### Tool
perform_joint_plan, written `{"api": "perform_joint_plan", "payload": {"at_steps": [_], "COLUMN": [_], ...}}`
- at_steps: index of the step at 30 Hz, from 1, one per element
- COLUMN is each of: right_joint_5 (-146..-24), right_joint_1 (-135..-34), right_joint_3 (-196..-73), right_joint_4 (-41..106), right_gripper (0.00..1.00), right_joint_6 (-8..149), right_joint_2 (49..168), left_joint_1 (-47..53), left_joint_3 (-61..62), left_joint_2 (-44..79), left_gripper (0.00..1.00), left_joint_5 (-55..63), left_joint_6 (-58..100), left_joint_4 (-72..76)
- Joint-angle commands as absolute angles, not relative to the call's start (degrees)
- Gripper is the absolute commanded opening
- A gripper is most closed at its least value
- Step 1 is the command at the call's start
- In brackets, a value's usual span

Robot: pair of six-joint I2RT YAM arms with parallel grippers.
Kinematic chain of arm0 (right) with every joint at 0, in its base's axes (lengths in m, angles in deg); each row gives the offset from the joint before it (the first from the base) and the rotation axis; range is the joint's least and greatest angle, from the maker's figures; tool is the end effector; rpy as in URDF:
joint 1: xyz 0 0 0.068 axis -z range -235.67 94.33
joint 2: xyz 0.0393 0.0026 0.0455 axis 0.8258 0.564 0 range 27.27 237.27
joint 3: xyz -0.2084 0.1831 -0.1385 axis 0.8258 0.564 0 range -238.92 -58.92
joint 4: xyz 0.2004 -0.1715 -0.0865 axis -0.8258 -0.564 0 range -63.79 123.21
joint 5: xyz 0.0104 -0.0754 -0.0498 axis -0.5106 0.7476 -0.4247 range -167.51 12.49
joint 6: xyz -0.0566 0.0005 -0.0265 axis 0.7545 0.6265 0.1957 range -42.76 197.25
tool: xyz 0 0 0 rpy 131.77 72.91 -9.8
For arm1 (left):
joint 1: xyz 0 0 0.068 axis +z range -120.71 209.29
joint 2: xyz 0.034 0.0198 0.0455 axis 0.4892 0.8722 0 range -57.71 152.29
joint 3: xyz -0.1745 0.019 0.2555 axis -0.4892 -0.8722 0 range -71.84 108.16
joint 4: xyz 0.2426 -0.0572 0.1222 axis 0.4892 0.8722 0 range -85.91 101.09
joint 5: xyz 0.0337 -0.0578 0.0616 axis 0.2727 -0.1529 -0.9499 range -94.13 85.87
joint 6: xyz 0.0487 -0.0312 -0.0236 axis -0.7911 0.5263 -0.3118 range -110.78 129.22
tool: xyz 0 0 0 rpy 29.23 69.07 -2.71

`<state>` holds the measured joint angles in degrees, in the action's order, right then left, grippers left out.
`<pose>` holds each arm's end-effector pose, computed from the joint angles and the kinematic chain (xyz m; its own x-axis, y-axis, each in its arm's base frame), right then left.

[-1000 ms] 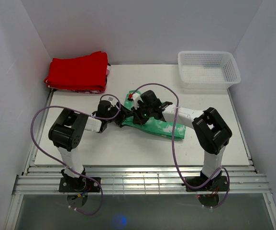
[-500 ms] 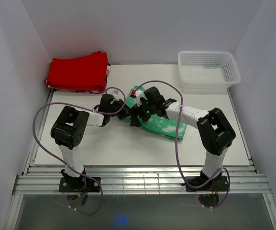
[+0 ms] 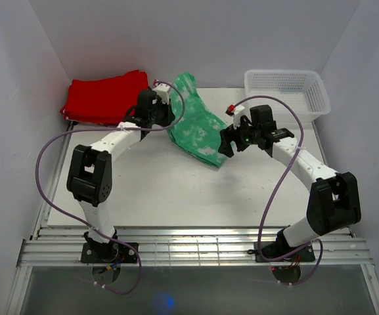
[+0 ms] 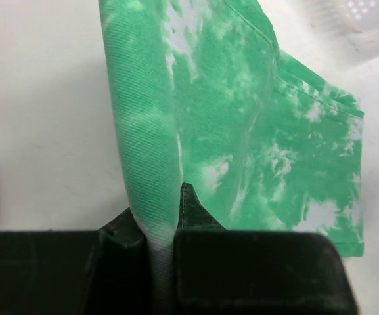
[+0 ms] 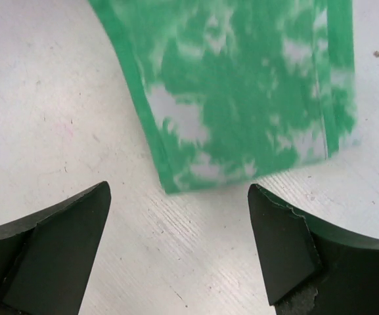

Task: Fold and stack the trousers
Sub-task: Neatly place the folded trousers to the corner

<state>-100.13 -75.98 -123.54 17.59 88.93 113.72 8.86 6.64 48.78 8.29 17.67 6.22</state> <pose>0.3319 0.1422 0.3017 -0.4358 -0.3606 -0.8247 -0.7097 0.7012 0.0684 0.4365 -0.1735 0.2727 -0.5412 0.0485 -0.8395 0.4404 0.8668 -0.2339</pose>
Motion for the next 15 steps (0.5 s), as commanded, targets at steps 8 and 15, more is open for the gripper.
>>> {"api": "perform_joint_plan", "payload": {"at_steps": [8, 15], "right_joint_5": [-100.2, -100.0], "right_joint_1": [-75.8, -75.8], "right_joint_3": [-121.5, -121.3], "right_joint_4": [15.4, 15.5], "right_gripper": [0.9, 0.9], "right_joint_6": [91.8, 92.0], "right_joint_2": [110.2, 109.9], "left_joint_1": [11.8, 12.7], "left_joint_3": [24.6, 34.8], "left_joint_2": [45.1, 47.0], "left_gripper": [0.0, 0.0], "left_joint_5": [-3.3, -5.5], "left_joint_6": [-3.6, -4.5], "left_joint_4": [10.9, 15.9]}}
